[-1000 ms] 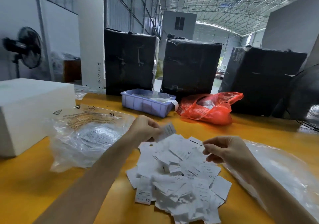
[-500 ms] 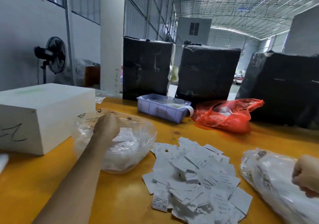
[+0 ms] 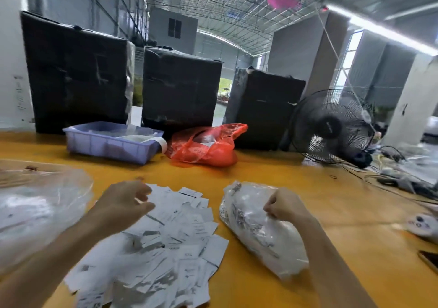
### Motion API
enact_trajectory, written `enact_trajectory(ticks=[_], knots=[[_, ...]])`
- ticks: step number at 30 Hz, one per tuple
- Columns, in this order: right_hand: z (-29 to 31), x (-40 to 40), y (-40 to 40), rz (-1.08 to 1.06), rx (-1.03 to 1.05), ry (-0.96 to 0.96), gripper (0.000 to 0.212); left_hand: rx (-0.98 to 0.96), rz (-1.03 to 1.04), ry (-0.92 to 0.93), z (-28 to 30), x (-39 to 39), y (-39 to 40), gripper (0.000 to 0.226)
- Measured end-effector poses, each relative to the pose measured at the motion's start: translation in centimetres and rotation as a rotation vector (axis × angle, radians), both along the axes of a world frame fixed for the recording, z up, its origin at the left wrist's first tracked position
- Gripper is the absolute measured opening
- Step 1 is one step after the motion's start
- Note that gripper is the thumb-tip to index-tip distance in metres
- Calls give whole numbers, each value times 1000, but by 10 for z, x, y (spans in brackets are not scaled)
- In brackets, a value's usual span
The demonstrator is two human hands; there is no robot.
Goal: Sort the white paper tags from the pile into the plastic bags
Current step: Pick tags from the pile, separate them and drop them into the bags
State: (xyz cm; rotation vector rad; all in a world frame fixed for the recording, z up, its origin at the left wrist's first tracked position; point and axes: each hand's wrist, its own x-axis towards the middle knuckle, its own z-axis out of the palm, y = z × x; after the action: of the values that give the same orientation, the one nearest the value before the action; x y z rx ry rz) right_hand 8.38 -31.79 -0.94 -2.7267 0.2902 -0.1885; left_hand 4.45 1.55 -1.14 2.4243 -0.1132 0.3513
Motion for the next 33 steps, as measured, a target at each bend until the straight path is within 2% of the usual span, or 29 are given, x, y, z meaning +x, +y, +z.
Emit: enact_trajectory(ticks=[3, 5, 7, 8, 10, 12, 13, 14, 16, 18, 19, 23, 26, 29, 30, 33], knots=[[9, -2, -1, 19, 146, -34, 17, -30, -150, 27, -18, -2, -25, 22], [20, -8, 4, 78, 362, -89, 21, -40, -201, 5, -25, -3, -35, 19], [33, -18, 17, 207, 630, -65, 22, -96, -236, -18, -26, -5, -41, 16], [38, -23, 25, 282, 741, -14, 24, -163, -258, -6, -23, -7, -43, 17], [44, -31, 46, 423, 836, 124, 24, -433, -336, 116, -15, -14, -48, 39], [42, -36, 69, 550, 807, 248, 24, -705, -408, 291, -6, -20, -53, 60], [38, -38, 80, 603, 763, 281, 22, -759, -422, 332, -4, -21, -54, 61], [34, -40, 90, 649, 715, 299, 17, -773, -429, 340, -2, -22, -53, 57], [27, -41, 104, 715, 665, 320, 7, -767, -392, 287, -2, -22, -53, 36], [22, -41, 109, 717, 670, 333, 7, -806, -287, 211, -6, -20, -51, 9], [20, -40, 109, 698, 675, 339, 8, -840, -246, 190, -8, -18, -50, 5], [12, -35, 107, 593, 797, 294, 2, -971, -181, 186, -11, -12, -44, 9], [9, -33, 108, 540, 939, 209, 9, -954, -177, 209, -14, -10, -41, 11], [8, -33, 110, 544, 949, 128, 9, -934, -185, 221, -15, -7, -40, 4], [8, -33, 111, 553, 930, 108, 8, -930, -191, 235, -15, -7, -39, 6], [7, -34, 113, 602, 875, 88, 10, -892, -277, 358, -13, -7, -35, 47]])
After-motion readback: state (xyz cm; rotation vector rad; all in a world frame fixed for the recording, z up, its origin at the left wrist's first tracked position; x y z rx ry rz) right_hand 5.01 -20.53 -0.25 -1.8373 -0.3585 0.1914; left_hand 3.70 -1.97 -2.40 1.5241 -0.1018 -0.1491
